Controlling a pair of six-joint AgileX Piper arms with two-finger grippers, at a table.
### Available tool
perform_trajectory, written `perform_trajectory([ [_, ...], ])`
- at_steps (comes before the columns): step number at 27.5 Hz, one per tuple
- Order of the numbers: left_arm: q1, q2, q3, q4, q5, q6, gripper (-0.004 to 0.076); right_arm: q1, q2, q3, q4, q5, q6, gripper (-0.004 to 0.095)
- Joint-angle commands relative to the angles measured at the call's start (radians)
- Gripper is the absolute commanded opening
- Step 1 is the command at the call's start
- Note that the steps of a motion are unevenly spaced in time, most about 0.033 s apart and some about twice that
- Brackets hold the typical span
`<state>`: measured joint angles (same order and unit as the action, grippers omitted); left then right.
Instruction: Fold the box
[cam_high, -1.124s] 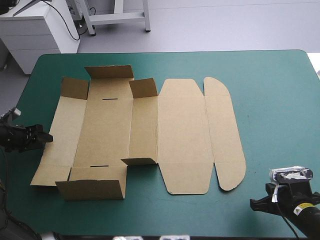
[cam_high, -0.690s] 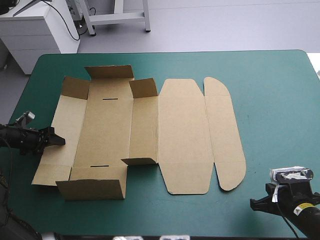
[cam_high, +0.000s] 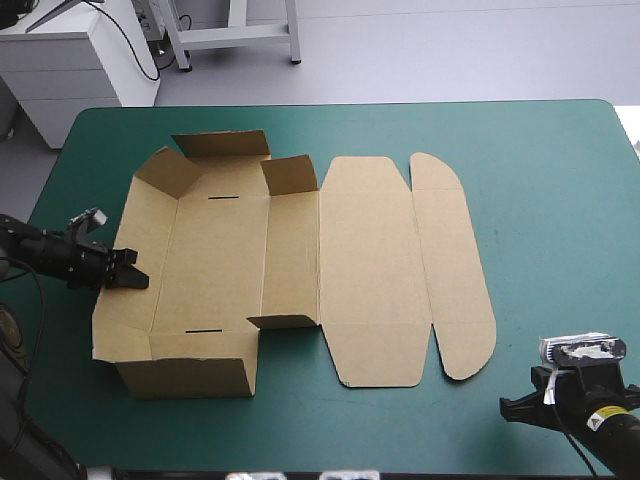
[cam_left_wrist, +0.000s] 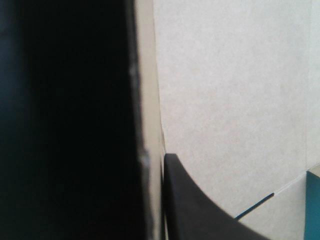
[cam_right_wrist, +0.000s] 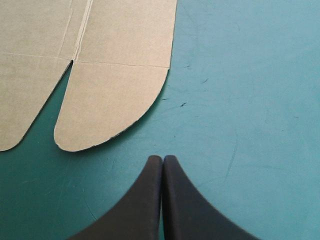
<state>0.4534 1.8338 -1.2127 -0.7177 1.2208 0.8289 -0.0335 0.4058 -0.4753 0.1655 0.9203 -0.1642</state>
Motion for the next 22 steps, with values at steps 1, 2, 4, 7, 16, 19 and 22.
perform_trajectory([
  [1,-0.100,-0.038,-0.120,-0.048,0.053,0.045,-0.0008,0.002,0.005,-0.024,0.005,-0.053,-0.004,-0.0020],
  [2,-0.149,-0.038,-0.181,-0.048,0.044,0.065,-0.0008,0.002,0.005,-0.024,0.000,-0.055,-0.004,-0.0020],
  [4,-0.235,-0.038,-0.298,-0.046,0.031,0.107,-0.0008,0.002,0.005,-0.024,-0.026,-0.053,-0.004,-0.0020],
  [7,-0.323,-0.038,-0.420,-0.046,-0.003,0.211,-0.0008,0.002,0.005,-0.024,-0.030,-0.051,-0.004,-0.0020],
  [16,-0.628,-0.038,-0.679,0.279,-0.262,0.261,-0.0008,0.002,0.005,-0.024,-0.030,-0.051,-0.004,-0.0020],
  [19,-0.724,-0.038,-0.709,0.416,-0.340,0.258,-0.0008,0.002,0.005,-0.024,-0.032,-0.051,-0.004,-0.0020],
  [22,-0.810,-0.038,-0.719,0.513,-0.415,0.246,-0.0008,0.002,0.005,-0.024,-0.034,-0.051,-0.004,-0.0020],
])
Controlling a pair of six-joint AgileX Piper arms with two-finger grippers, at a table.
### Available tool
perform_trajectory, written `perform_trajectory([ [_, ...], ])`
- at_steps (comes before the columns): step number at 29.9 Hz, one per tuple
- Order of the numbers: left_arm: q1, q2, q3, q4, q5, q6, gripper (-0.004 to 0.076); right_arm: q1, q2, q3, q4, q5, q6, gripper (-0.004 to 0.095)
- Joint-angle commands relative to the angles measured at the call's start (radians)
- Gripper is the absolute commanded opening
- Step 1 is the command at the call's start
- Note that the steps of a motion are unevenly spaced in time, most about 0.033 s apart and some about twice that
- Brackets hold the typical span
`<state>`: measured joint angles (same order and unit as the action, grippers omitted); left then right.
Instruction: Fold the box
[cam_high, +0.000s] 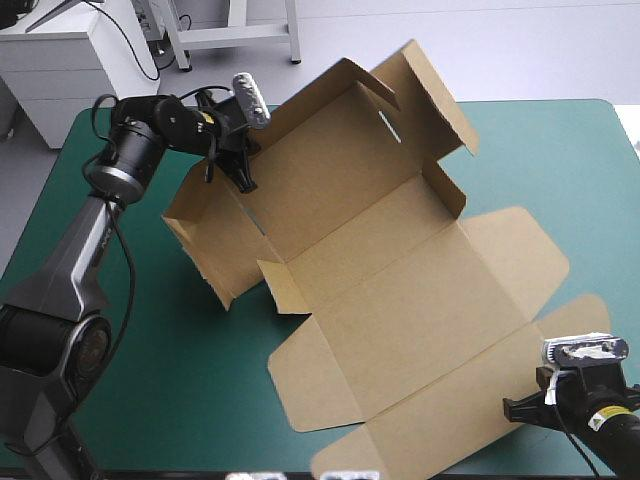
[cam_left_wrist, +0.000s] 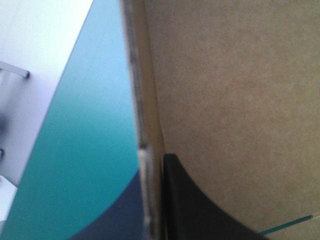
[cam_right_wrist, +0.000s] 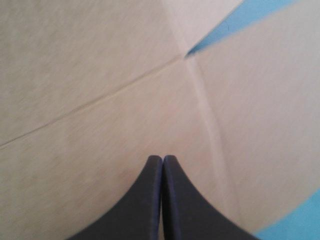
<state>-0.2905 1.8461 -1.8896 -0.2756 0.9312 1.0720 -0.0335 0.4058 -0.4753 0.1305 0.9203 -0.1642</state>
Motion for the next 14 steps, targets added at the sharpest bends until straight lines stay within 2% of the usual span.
perform_trajectory([
  [1,-0.094,-0.051,-0.042,0.099,-0.146,0.000,-0.0008,0.002,0.005,-0.024,0.001,-0.051,-0.004,-0.0020],
  [5,-0.194,-0.051,-0.040,0.216,-0.198,-0.008,-0.0008,0.002,0.005,-0.024,-0.014,-0.051,-0.004,-0.0018],
  [8,-0.249,-0.051,-0.040,0.304,-0.242,-0.072,-0.0008,0.002,0.005,-0.024,-0.019,-0.053,-0.004,-0.0018],
  [14,-0.348,-0.051,-0.040,0.479,-0.222,-0.209,-0.0009,0.002,0.005,-0.024,-0.020,-0.053,-0.004,-0.0020],
])
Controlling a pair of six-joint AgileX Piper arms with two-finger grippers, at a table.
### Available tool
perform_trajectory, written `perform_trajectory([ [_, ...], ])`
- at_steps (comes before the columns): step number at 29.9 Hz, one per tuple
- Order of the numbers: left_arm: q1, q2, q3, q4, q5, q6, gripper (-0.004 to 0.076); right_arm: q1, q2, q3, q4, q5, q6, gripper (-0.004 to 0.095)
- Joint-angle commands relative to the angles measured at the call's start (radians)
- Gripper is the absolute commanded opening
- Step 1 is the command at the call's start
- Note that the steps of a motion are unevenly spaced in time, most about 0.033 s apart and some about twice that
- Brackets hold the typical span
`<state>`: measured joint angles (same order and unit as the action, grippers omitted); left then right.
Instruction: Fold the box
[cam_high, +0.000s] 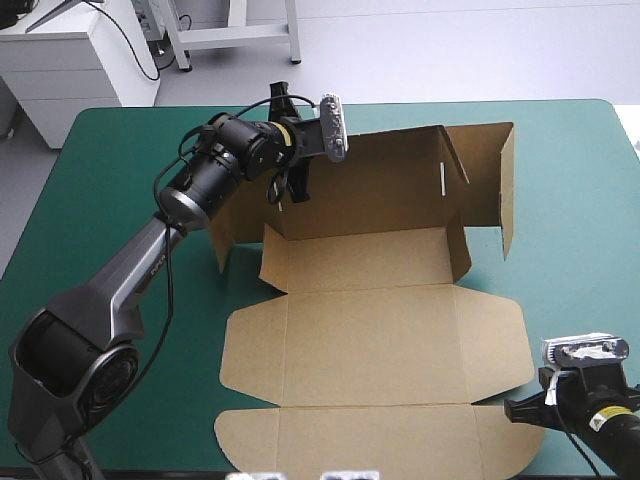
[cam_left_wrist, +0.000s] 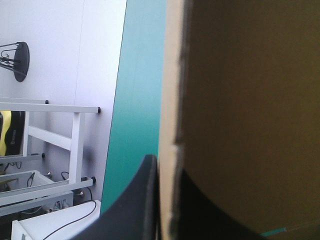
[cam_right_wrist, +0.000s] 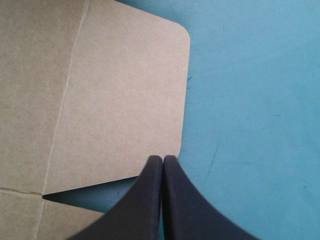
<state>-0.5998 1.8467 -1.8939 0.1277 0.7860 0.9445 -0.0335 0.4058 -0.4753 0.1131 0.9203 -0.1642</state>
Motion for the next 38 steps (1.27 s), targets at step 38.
perform_trajectory([
  [38,-0.359,-0.014,0.361,1.045,-0.163,-0.921,-0.0009,0.002,0.252,-0.288,-0.101,-0.284,0.237,-0.0020],
])
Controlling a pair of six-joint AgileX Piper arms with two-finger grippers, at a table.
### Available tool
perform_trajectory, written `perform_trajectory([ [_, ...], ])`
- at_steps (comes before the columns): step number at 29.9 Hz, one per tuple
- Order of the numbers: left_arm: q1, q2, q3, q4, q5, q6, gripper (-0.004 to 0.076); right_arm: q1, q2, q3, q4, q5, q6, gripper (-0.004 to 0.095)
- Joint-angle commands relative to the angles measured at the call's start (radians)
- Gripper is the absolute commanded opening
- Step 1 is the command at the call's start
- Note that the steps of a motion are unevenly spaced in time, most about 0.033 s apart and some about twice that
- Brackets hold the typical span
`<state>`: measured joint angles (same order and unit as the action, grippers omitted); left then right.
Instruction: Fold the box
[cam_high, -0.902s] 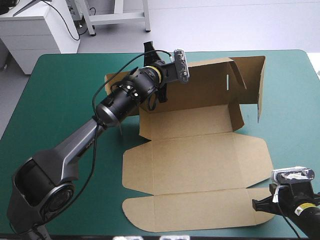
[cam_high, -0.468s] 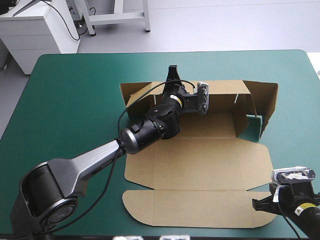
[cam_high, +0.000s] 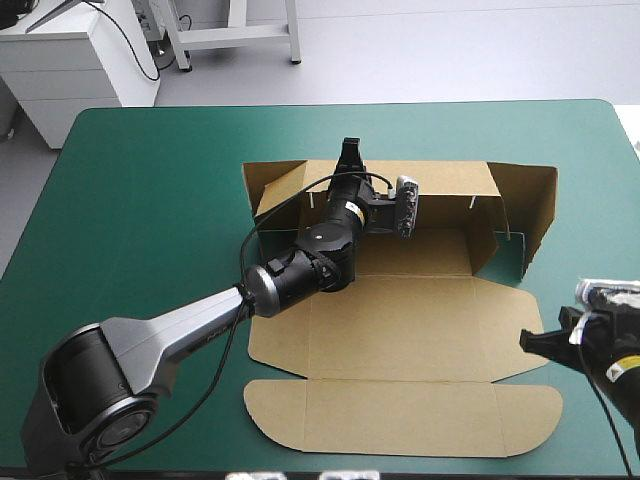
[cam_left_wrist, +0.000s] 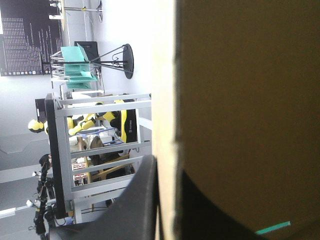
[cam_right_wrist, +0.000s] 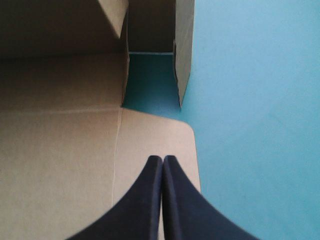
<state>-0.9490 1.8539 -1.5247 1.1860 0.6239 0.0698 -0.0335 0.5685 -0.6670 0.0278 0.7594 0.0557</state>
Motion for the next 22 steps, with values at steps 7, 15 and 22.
perform_trajectory([
  [7,-0.011,0.002,-0.008,-0.014,0.006,-0.070,-0.0009,0.002,0.372,-0.350,0.006,-0.154,0.017,-0.0020],
  [15,-0.019,0.031,-0.008,-0.010,0.038,-0.070,-0.0008,0.002,0.647,-0.635,0.088,-0.152,-0.048,-0.0020],
  [22,-0.019,0.033,-0.008,-0.010,0.046,-0.070,-0.0008,0.002,0.877,-0.877,0.074,-0.131,-0.050,-0.0020],
])
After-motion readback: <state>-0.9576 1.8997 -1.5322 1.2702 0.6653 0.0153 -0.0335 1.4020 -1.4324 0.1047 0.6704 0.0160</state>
